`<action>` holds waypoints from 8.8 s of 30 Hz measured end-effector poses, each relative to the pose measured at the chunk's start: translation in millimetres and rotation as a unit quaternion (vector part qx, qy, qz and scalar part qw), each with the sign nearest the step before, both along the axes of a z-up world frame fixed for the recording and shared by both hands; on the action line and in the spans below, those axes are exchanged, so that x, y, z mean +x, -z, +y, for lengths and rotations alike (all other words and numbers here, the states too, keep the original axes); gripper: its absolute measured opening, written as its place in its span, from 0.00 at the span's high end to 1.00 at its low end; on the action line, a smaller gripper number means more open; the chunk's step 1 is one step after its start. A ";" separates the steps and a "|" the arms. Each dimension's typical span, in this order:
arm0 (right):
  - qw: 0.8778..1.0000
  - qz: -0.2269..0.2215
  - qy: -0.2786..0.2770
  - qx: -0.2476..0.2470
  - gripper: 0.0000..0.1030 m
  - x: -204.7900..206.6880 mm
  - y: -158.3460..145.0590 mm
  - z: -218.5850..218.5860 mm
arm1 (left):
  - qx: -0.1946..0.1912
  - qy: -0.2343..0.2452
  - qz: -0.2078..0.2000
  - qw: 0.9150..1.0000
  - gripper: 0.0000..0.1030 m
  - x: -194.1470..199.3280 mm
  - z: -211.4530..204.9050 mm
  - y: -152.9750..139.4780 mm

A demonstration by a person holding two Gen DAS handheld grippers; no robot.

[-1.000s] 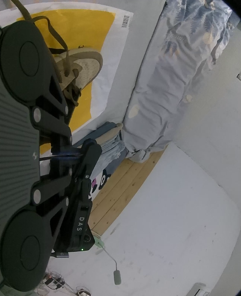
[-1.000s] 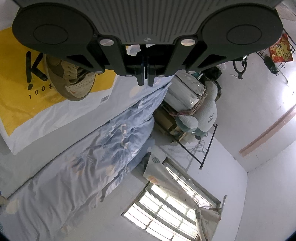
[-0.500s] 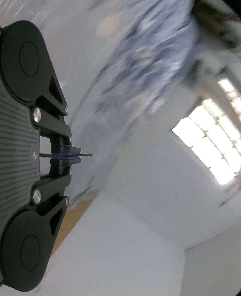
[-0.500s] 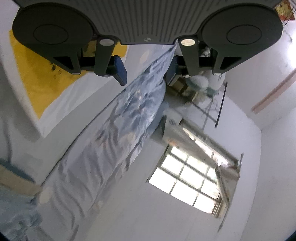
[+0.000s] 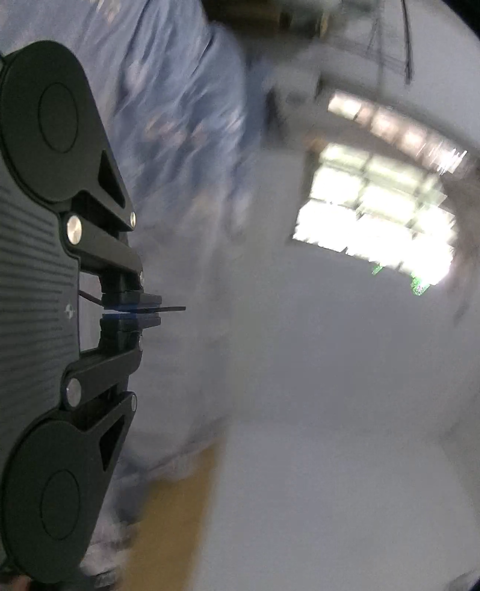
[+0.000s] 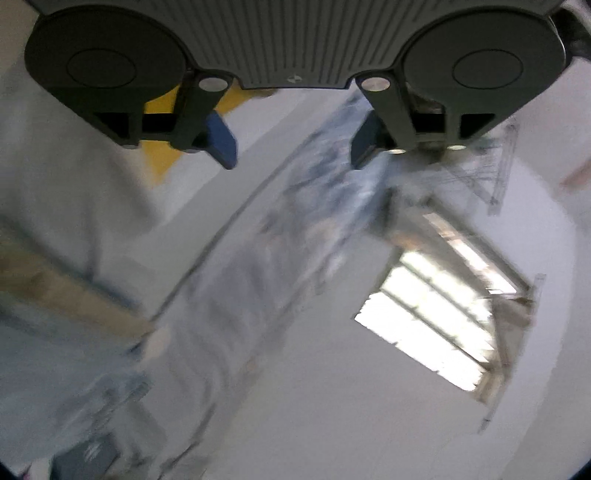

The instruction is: Lace up shoes with both hands

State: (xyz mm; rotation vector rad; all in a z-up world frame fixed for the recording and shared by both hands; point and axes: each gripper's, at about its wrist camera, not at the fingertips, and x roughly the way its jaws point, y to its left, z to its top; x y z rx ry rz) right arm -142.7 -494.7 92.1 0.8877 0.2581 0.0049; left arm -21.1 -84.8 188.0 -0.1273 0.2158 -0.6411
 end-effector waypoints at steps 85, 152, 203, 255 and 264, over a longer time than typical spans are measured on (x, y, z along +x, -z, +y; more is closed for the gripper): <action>0.979 0.104 -0.173 -0.003 0.73 66.6 63.6 29.7 | 0.353 0.113 0.117 0.921 1.00 -18.3 -195.6 137.6; 0.984 0.084 -0.111 0.113 0.51 40.4 74.6 5.7 | 0.072 0.009 0.188 0.980 0.49 -35.7 -83.9 134.3; 0.992 0.037 0.072 -0.102 0.99 23.1 30.7 -29.1 | 0.010 0.005 0.308 0.951 0.06 -9.7 -81.4 184.5; 0.883 0.139 0.437 -0.103 0.44 -88.8 19.2 -153.6 | -0.176 -0.035 0.361 0.915 0.03 5.8 -43.9 189.6; 0.918 0.080 0.347 -0.175 0.30 -56.4 3.3 -106.1 | -0.322 -0.046 0.404 0.855 0.03 14.3 -18.0 217.9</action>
